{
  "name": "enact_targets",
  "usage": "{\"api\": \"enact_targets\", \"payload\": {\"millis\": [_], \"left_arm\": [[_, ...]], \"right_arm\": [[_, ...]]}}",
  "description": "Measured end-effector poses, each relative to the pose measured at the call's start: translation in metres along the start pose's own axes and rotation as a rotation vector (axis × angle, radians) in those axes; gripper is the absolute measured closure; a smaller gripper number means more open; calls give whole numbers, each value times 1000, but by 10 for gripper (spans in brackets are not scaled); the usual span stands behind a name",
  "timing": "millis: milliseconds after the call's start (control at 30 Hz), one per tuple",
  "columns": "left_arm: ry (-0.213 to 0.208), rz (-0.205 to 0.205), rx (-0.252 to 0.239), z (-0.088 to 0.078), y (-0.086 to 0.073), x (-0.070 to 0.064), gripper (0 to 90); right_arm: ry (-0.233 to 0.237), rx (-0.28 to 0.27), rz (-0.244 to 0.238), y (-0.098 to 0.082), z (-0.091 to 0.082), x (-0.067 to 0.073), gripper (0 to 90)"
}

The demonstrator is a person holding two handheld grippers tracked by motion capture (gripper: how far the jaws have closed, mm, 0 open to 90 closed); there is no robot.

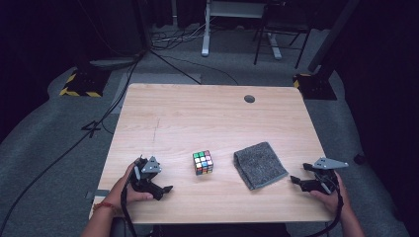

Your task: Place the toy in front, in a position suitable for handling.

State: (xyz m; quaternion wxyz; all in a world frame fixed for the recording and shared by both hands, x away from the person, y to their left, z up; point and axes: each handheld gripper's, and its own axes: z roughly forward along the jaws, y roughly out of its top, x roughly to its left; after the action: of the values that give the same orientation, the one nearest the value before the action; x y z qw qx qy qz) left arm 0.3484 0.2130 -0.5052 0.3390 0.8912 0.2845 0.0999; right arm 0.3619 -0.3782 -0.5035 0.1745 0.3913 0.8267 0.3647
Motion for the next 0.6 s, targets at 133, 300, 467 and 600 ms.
{"api": "enact_targets", "payload": {"millis": [133,300,467,600], "left_arm": [[3,-4,-1,0,1,-1,6],[6,-4,0,1,2,-1,6],[17,-20,0,2,3,-3,6],[18,-21,-1,2,3,-3,6]], "right_arm": [[1,0,0,0,0,0,190],[12,0,-21,2,-2,0,201],[28,-65,-28,12,-12,1,227],[88,-77,-123,42,-19,20,271]]}}
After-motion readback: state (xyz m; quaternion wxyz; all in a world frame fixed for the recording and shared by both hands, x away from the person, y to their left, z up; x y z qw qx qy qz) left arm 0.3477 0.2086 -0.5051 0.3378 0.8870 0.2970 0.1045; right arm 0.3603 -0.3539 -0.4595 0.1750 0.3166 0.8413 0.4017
